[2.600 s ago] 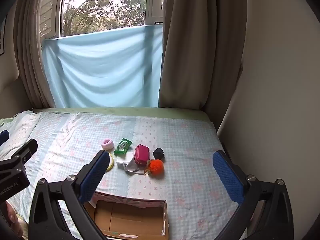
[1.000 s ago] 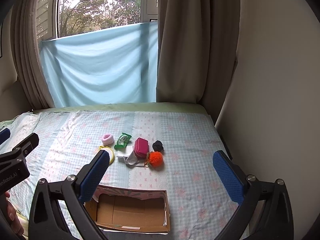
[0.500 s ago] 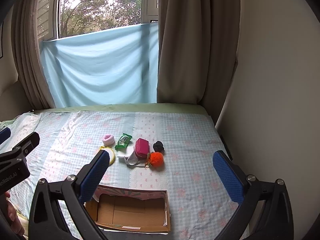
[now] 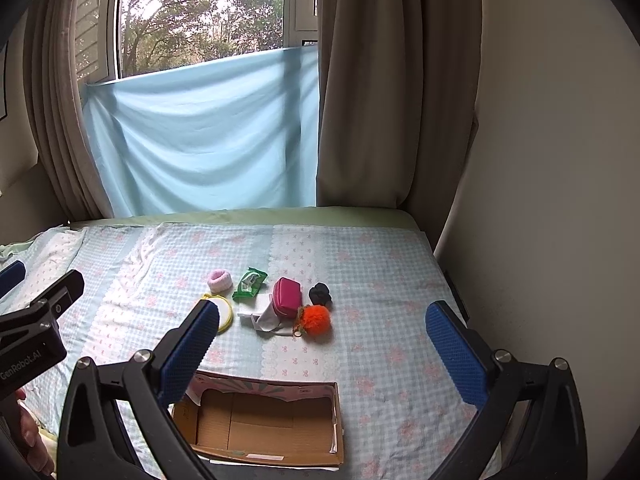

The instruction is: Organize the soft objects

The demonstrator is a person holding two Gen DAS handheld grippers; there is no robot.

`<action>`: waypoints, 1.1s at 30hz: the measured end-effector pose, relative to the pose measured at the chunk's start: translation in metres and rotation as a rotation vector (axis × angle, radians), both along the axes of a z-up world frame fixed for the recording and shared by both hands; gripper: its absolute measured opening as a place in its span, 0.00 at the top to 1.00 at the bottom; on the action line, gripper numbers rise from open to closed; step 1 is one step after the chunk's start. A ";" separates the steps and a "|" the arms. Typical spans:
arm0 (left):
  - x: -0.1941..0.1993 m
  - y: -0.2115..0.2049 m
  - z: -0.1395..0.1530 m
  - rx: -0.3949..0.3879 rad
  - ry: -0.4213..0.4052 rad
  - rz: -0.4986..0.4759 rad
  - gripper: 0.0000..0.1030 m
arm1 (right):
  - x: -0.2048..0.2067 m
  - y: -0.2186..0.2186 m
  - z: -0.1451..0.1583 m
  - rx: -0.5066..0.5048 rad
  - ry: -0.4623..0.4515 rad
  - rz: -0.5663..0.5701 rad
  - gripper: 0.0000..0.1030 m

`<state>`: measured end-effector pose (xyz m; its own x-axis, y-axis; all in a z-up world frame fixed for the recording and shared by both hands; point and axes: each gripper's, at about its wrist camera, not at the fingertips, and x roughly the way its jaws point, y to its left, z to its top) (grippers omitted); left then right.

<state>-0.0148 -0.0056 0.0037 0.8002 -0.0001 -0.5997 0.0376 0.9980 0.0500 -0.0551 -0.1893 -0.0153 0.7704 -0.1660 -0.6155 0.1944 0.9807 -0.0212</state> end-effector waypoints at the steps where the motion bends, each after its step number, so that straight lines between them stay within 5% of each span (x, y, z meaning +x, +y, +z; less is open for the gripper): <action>1: 0.000 0.000 0.000 -0.001 0.001 0.000 0.01 | 0.000 0.000 0.000 0.002 -0.001 0.001 0.00; 25: 0.007 0.001 -0.003 -0.004 0.010 -0.003 0.01 | 0.002 0.003 0.000 0.008 -0.005 0.008 0.00; 33: 0.043 0.016 -0.018 -0.018 0.061 0.013 0.01 | 0.019 0.006 -0.005 0.022 0.028 0.021 0.00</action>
<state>0.0280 0.0109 -0.0146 0.7621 -0.0009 -0.6474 0.0272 0.9992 0.0305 -0.0364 -0.1833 -0.0200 0.7559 -0.1365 -0.6403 0.1738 0.9848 -0.0047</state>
